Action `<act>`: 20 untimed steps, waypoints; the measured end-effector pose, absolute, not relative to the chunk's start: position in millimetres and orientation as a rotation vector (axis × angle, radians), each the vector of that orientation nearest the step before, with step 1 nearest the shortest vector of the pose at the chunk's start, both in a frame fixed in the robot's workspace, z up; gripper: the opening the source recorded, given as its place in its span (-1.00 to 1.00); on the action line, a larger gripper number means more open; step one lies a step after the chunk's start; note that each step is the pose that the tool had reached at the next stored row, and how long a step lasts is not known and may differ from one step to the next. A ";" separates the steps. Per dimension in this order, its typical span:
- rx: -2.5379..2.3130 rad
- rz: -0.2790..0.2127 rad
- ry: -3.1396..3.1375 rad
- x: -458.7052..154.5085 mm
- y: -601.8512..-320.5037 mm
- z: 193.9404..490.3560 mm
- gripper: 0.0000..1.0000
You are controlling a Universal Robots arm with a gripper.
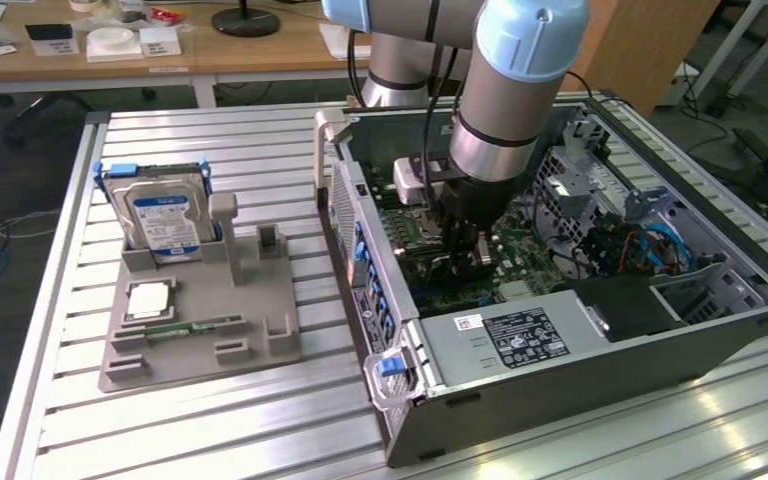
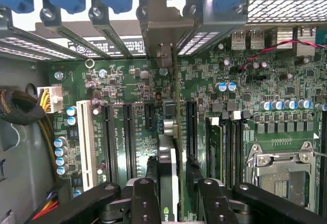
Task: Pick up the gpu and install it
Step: 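Insert the gpu into the slot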
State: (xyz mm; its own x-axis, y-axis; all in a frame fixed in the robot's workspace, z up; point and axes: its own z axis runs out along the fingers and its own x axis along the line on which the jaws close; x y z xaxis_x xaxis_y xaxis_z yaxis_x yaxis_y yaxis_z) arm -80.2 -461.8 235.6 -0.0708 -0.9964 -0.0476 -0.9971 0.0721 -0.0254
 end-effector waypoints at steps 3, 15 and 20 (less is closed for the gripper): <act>-2.105 0.021 2.261 -80.1 -461.8 235.8 -0.30; -2.105 0.022 2.261 -79.9 -461.8 247.9 -0.30; -2.105 0.022 2.261 -79.9 -461.8 247.9 -0.30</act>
State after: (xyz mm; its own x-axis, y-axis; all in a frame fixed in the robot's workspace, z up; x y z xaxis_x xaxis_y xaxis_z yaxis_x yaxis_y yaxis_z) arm -79.9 -461.8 247.9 -0.0707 -0.9964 -0.0476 -0.9971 0.0720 -0.0253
